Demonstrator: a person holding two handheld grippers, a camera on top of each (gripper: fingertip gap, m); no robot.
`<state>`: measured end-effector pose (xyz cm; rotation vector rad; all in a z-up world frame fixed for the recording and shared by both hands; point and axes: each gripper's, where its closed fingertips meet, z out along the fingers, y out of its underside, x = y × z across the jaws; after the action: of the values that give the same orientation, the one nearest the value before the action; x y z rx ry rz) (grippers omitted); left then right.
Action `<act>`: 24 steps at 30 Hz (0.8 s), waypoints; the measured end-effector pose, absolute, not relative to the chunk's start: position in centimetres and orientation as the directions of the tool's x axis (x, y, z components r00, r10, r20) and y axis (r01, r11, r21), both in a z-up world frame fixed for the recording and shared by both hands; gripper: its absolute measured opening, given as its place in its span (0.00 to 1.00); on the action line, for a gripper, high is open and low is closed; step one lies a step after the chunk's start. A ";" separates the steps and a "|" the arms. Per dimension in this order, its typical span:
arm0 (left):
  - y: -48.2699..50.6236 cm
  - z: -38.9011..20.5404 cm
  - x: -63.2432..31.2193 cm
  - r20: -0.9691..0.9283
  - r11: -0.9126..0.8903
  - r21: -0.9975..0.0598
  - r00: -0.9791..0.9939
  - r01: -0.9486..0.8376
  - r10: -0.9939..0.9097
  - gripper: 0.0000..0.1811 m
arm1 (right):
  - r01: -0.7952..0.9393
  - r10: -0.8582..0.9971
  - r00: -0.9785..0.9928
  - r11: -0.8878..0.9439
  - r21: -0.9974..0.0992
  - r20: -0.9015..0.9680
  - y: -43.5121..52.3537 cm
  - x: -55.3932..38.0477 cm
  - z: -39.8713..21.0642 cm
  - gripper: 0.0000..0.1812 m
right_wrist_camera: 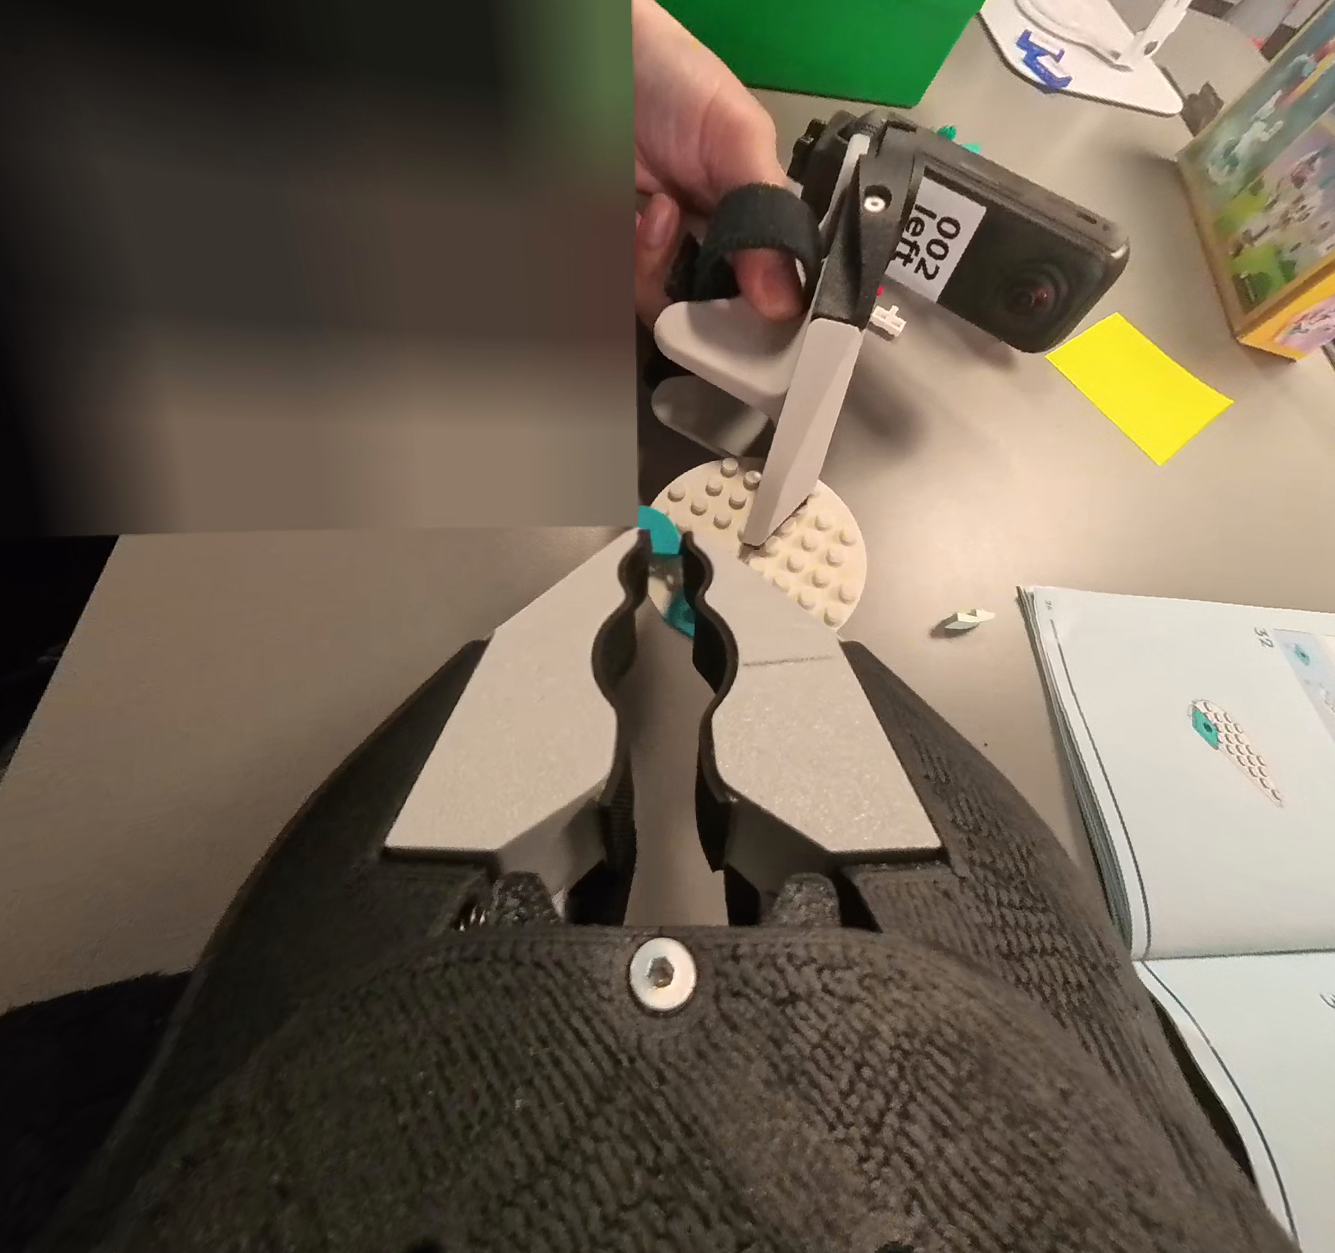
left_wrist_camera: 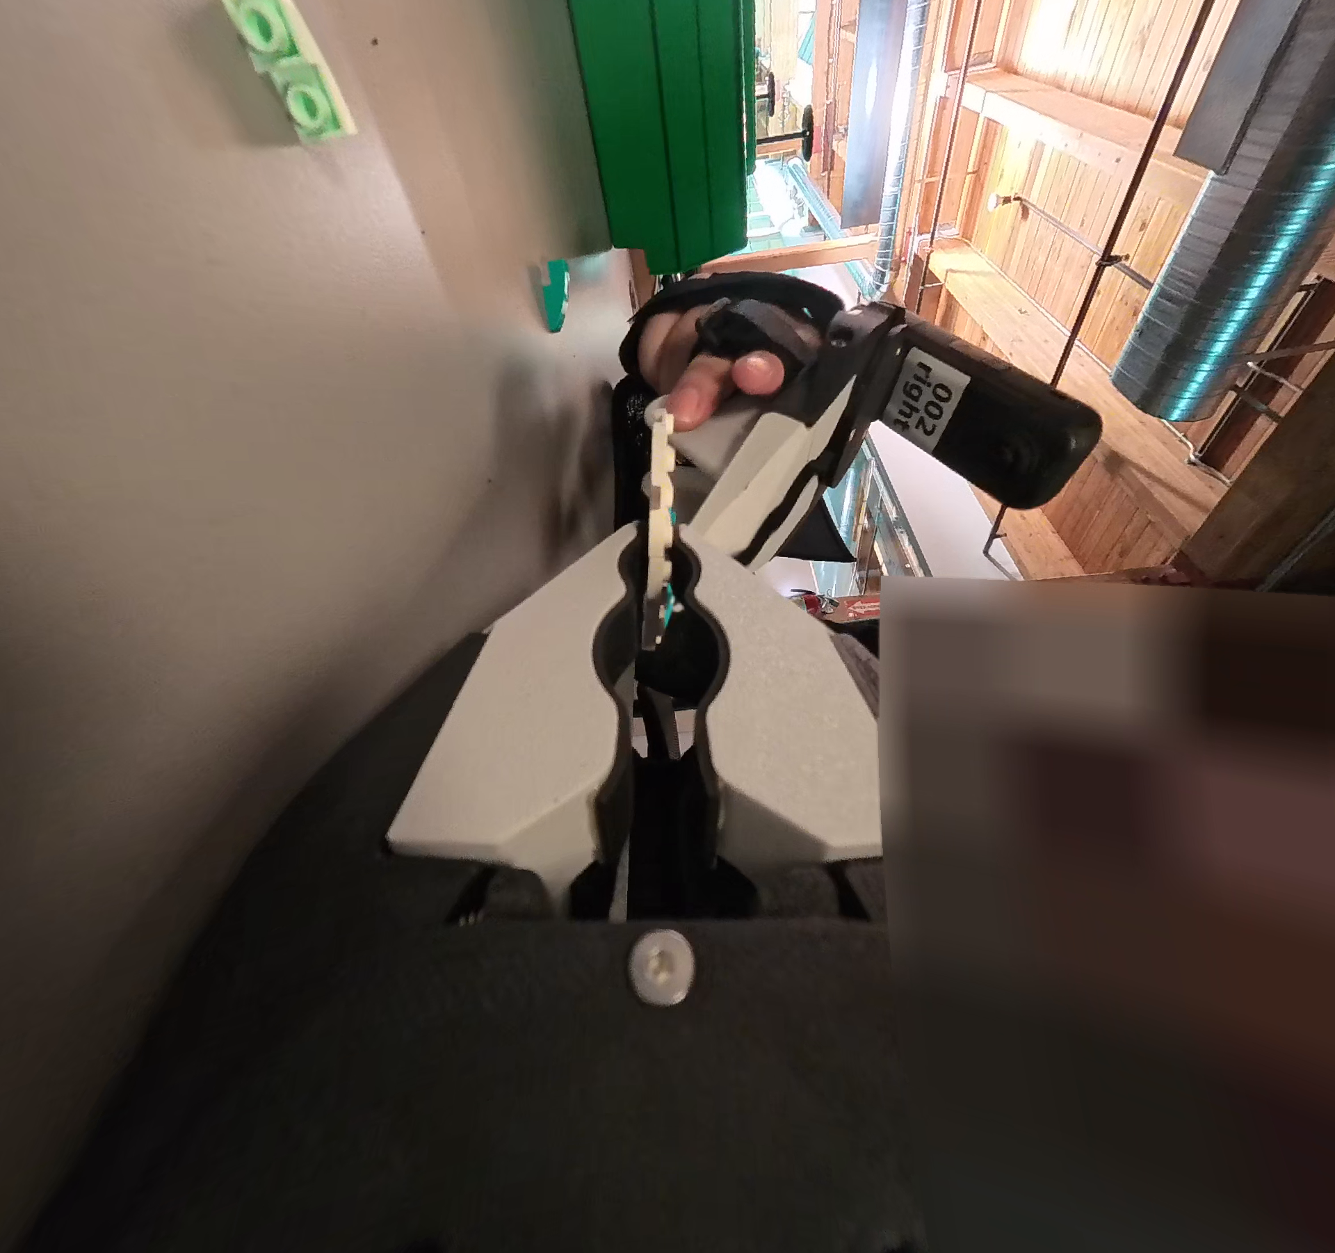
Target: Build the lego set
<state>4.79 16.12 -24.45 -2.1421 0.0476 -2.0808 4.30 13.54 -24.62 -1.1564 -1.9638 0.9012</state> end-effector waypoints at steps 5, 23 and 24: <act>16.2 -24.4 4.7 0.991 -0.987 -0.130 0.029 0.093 -0.128 0.02 | 0.434 0.908 -0.357 0.369 -0.821 0.219 13.9 4.2 -24.4 0.04; 17.3 -24.2 4.2 0.992 -0.977 -0.123 0.022 0.174 -0.121 0.02 | 0.469 0.941 -0.211 0.334 -0.818 0.263 16.6 3.9 -24.0 0.05; 17.3 -24.2 4.2 0.992 -0.977 -0.123 0.023 0.174 -0.121 0.02 | 0.469 0.941 -0.209 0.335 -0.817 0.265 16.6 3.9 -23.9 0.06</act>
<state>4.21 17.32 -24.22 -2.0837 -0.0552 -2.0591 3.90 16.65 -23.95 -1.2489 -1.8202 0.7653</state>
